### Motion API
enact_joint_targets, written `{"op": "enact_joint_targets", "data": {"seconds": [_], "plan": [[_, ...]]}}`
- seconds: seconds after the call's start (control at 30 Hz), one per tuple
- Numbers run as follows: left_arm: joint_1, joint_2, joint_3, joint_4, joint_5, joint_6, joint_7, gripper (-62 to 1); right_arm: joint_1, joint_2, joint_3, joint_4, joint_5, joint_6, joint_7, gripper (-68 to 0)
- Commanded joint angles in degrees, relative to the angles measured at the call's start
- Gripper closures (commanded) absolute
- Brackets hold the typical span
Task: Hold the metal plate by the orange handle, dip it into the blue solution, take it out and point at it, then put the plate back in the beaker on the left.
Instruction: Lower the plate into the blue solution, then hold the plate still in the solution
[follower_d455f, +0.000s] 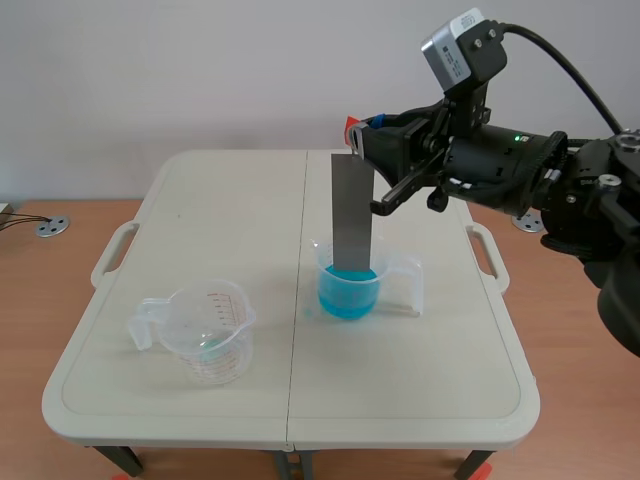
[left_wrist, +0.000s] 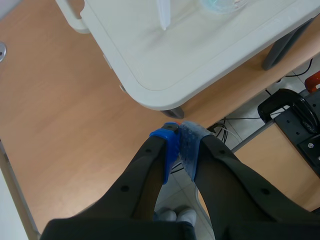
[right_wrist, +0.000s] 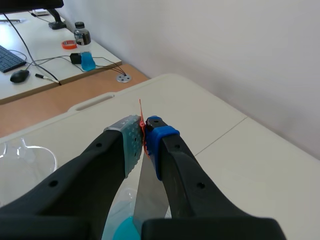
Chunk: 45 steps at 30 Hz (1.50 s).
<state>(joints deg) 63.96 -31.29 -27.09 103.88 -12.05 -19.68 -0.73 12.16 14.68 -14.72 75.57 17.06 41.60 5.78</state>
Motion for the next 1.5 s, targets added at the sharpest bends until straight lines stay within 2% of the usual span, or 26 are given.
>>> {"op": "enact_joint_targets", "data": {"seconds": [0.0, 0.33, 0.9, 1.47], "plan": [[-0.17, 0.00, -0.35, 0.33, -0.42, 0.07, -0.83, -2.9, 1.22, -1.11, 0.48, -0.28, -0.28, 0.28, 1.31, -1.3], [-0.17, 0.02, -0.35, 0.33, -0.42, 0.04, -0.68, -2.9, 1.20, -3.58, 0.48, -5.33, -5.53, 0.48, 4.11, -1.3], [-0.20, 0.00, -0.35, 0.35, -0.63, -0.15, 0.13, -2.9, 1.16, -3.58, 0.52, -10.58, -10.88, 1.12, 6.23, -1.3], [-0.20, 0.00, -0.35, 0.35, -0.66, -0.15, 0.52, -2.9, 1.16, -3.58, 0.52, -11.17, -12.61, 1.12, 6.21, -1.3]]}}
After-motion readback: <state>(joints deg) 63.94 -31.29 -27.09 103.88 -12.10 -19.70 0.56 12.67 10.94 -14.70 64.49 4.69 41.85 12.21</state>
